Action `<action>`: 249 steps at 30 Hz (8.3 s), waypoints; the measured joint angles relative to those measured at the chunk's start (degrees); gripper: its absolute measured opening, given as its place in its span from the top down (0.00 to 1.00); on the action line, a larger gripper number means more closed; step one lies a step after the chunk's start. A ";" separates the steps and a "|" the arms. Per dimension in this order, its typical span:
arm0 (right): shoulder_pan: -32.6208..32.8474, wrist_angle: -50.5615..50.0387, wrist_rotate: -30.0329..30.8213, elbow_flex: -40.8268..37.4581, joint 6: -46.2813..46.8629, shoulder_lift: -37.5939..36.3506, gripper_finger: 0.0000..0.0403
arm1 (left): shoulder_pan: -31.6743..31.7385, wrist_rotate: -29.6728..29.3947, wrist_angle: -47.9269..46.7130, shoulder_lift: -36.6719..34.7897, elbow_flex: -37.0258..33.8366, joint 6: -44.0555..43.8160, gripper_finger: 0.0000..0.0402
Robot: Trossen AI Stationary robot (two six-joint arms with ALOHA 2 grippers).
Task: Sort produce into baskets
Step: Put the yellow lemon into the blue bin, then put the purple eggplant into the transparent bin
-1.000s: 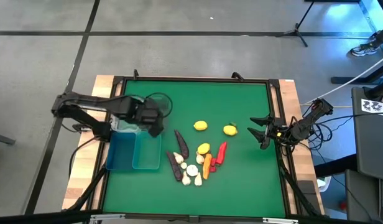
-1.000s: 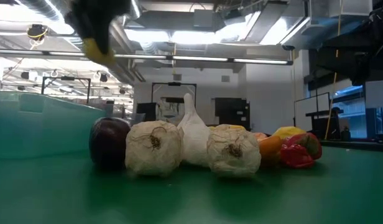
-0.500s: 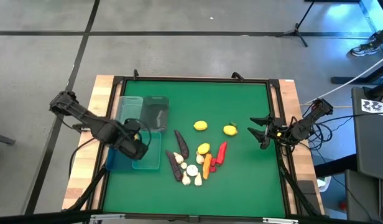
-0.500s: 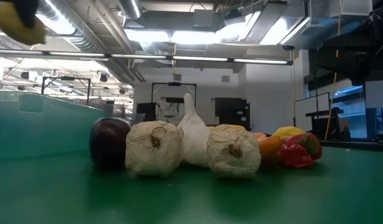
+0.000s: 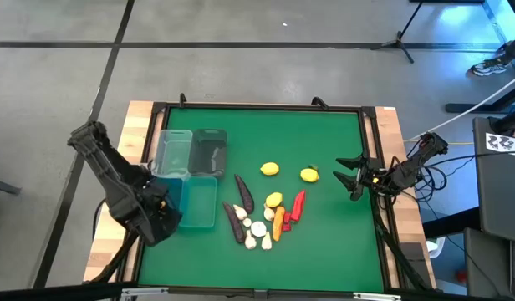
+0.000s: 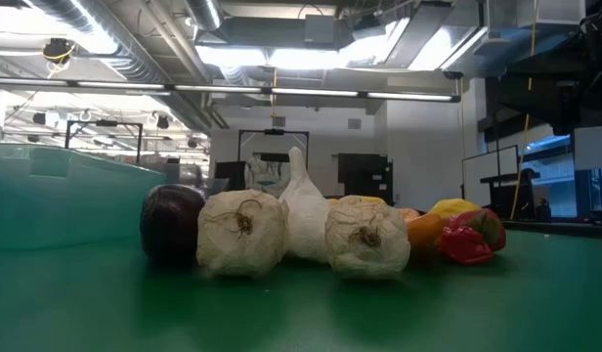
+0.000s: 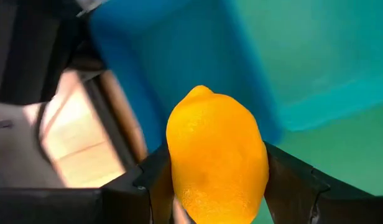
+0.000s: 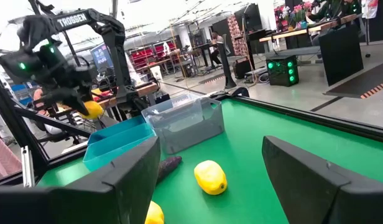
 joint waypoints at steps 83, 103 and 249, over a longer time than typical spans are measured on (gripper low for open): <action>0.00 -2.57 0.00 -0.02 0.78 0.02 0.30 | 52.06 4.05 61.21 20.81 -5.62 155.64 0.51; 0.00 -2.58 -1.55 -0.02 0.80 0.02 0.30 | 52.08 5.39 63.61 24.46 -5.66 161.59 0.51; -0.01 -2.49 -8.00 0.02 1.17 0.01 0.30 | 50.43 -28.02 50.38 -18.14 -23.59 69.19 0.37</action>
